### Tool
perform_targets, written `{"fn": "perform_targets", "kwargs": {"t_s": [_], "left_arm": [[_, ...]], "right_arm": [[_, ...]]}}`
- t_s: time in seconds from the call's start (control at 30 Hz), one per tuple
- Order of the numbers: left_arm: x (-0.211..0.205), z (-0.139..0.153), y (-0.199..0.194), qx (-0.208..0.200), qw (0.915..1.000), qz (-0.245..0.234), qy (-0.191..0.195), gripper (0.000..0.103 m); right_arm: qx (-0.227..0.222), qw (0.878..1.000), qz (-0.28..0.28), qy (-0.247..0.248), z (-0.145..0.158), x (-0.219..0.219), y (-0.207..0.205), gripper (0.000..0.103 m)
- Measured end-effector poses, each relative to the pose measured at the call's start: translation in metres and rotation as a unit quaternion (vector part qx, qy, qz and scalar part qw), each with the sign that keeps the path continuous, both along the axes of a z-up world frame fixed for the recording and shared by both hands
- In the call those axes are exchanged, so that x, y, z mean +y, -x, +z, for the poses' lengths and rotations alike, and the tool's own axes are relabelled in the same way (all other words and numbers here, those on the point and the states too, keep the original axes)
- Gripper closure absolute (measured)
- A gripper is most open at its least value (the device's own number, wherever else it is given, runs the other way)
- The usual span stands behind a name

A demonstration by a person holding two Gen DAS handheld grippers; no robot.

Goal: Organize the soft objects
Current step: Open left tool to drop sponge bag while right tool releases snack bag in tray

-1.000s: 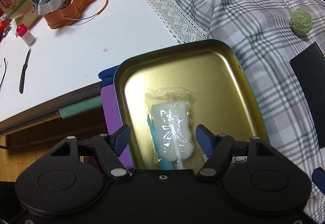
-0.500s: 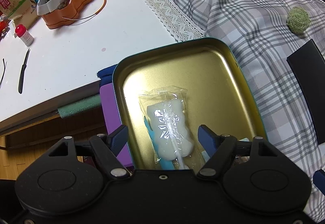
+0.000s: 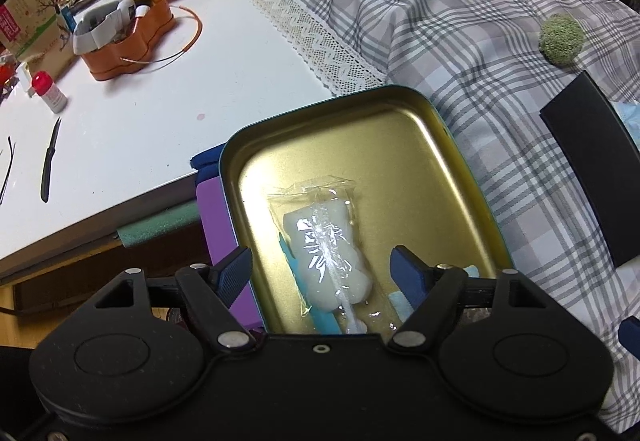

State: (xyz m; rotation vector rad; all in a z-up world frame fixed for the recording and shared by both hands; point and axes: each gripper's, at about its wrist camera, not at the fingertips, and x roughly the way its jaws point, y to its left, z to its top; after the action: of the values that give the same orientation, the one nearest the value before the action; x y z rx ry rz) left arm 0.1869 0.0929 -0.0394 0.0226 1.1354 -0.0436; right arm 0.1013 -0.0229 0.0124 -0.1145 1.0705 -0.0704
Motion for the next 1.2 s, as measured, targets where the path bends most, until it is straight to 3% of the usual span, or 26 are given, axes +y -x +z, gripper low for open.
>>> {"fn": "perform_targets", "kwargs": {"t_s": [0.33, 1.2], "left_arm": [[-0.018, 0.002, 0.014, -0.007, 0.9994, -0.034, 0.005, 0.031], [-0.064, 0.013, 0.024, -0.025, 0.9956, -0.09, -0.001, 0.031]], "right_arm": [[-0.01, 1.0, -0.007, 0.013, 0.002, -0.01, 0.004, 0.039], [-0.014, 0.998, -0.062, -0.031, 0.007, -0.075, 0.003, 0.039]]}}
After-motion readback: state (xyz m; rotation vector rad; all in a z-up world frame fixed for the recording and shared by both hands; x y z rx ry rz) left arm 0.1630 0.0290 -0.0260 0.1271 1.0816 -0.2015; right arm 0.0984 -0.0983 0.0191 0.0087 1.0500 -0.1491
